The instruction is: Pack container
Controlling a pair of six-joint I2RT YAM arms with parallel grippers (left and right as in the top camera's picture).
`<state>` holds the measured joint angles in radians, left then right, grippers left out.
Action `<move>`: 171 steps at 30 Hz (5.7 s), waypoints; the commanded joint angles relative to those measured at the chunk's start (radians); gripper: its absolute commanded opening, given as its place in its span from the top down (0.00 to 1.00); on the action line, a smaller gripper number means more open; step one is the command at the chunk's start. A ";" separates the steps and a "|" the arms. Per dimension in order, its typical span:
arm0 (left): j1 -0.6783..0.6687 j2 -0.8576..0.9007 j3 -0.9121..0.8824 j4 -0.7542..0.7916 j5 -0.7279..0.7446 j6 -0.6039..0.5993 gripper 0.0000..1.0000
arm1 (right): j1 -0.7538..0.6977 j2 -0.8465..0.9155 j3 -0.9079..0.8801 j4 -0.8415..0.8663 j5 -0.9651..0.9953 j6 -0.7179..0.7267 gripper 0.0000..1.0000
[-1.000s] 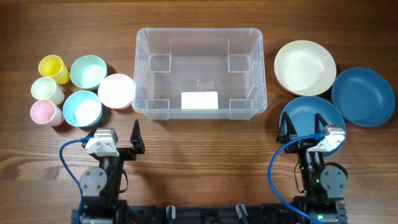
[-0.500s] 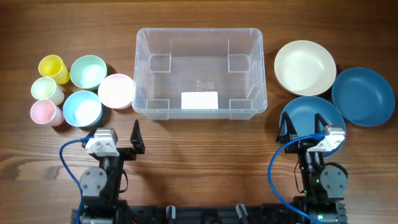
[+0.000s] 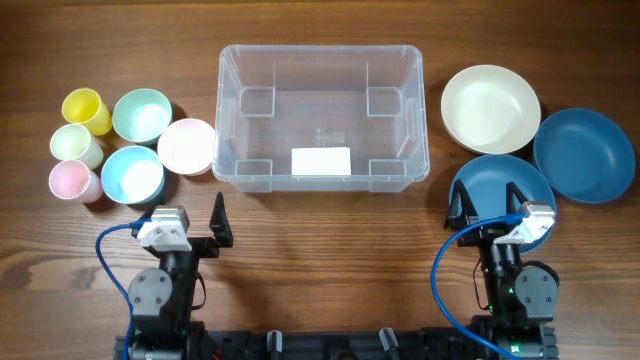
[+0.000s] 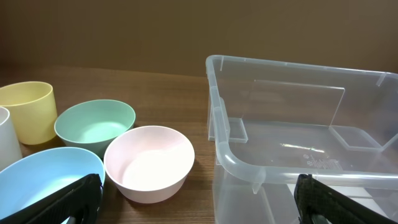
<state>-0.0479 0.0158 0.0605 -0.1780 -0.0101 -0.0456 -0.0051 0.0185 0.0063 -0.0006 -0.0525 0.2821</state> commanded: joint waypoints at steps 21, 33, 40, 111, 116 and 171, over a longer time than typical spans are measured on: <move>-0.006 0.007 -0.009 0.006 -0.010 0.015 0.00 | 0.006 -0.004 -0.001 0.016 0.055 0.068 0.00; -0.006 0.007 -0.009 0.006 -0.010 0.015 0.00 | 0.006 0.097 0.286 -0.151 0.127 0.061 0.00; -0.006 0.007 -0.009 0.006 -0.010 0.015 0.00 | 0.006 0.440 0.581 -0.479 0.156 0.058 0.00; -0.006 0.189 0.270 -0.099 -0.069 -0.128 0.00 | -0.077 0.916 0.754 -0.824 0.239 0.243 0.00; -0.006 0.576 0.635 -0.225 -0.065 -0.126 0.00 | -0.077 0.974 0.754 -0.824 0.239 0.243 0.00; 0.163 1.228 1.464 -1.047 -0.208 -0.544 0.12 | -0.077 1.197 0.754 -0.292 0.239 0.242 0.00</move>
<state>0.1078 1.2446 1.5105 -1.2140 -0.1837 -0.5735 -0.0795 1.2137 0.7444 -0.2977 0.1841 0.5297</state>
